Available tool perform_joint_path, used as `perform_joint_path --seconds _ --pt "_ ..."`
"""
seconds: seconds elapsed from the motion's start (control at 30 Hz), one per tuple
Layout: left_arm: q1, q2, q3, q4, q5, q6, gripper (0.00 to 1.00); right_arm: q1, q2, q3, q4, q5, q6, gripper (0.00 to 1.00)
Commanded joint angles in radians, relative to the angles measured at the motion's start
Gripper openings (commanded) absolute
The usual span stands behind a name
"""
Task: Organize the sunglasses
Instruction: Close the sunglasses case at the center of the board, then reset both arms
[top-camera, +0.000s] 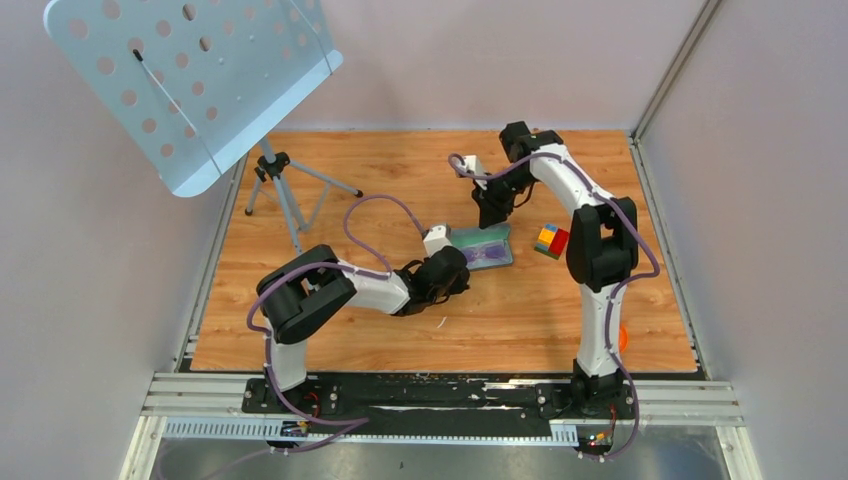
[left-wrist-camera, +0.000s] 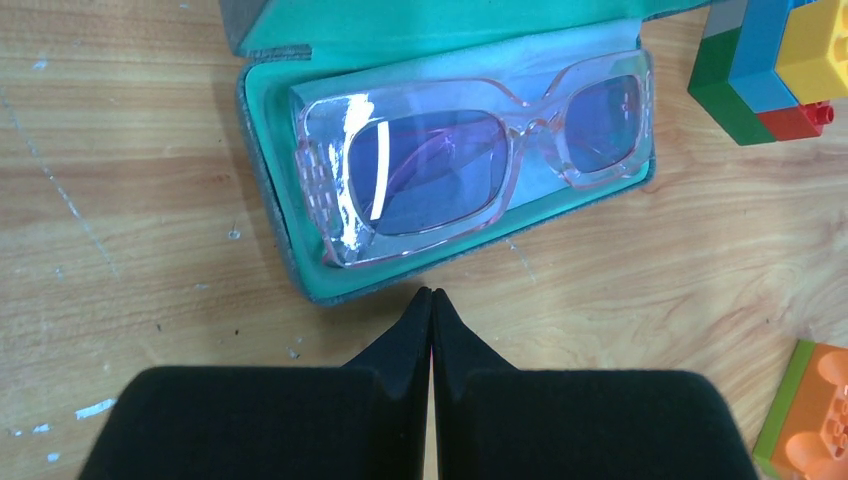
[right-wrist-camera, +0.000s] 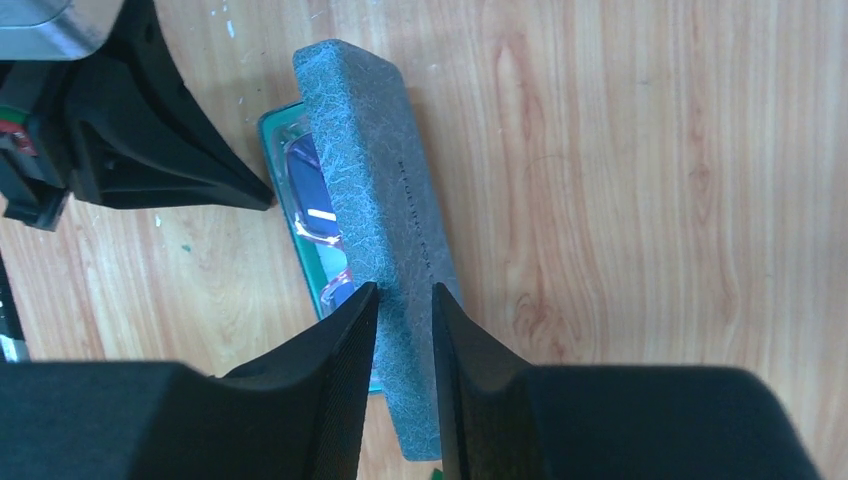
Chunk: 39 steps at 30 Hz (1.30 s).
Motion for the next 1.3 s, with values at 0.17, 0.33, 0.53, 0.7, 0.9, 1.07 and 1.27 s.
perform_joint_path --seconds 0.17,0.33,0.53,0.7,0.9,1.07,1.27 --pt "0.031 0.04 -0.008 0.006 -0.003 -0.039 0.0 0.0 -0.049 -0.151 -0.03 -0.043 -0.011 0.27" --pt "0.034 0.039 -0.019 0.016 -0.002 -0.048 0.0 0.004 -0.063 -0.204 -0.031 -0.049 -0.01 0.23" --pt "0.034 0.028 -0.037 0.029 -0.002 -0.052 0.0 0.01 -0.094 -0.282 -0.031 -0.059 -0.006 0.23" --pt "0.034 -0.015 -0.087 0.046 -0.002 -0.067 0.0 0.008 -0.106 -0.29 -0.032 -0.059 0.018 0.22" --pt "0.023 -0.088 -0.12 0.026 0.034 -0.047 0.0 -0.023 -0.184 -0.225 -0.058 -0.062 0.069 0.23" --pt "-0.019 -0.23 -0.128 -0.065 0.01 0.127 0.0 -0.115 -0.301 -0.212 -0.037 -0.055 0.19 0.3" --pt "-0.05 -0.447 -0.135 -0.252 -0.151 0.452 0.09 -0.206 -0.595 -0.524 0.272 0.064 0.455 0.49"
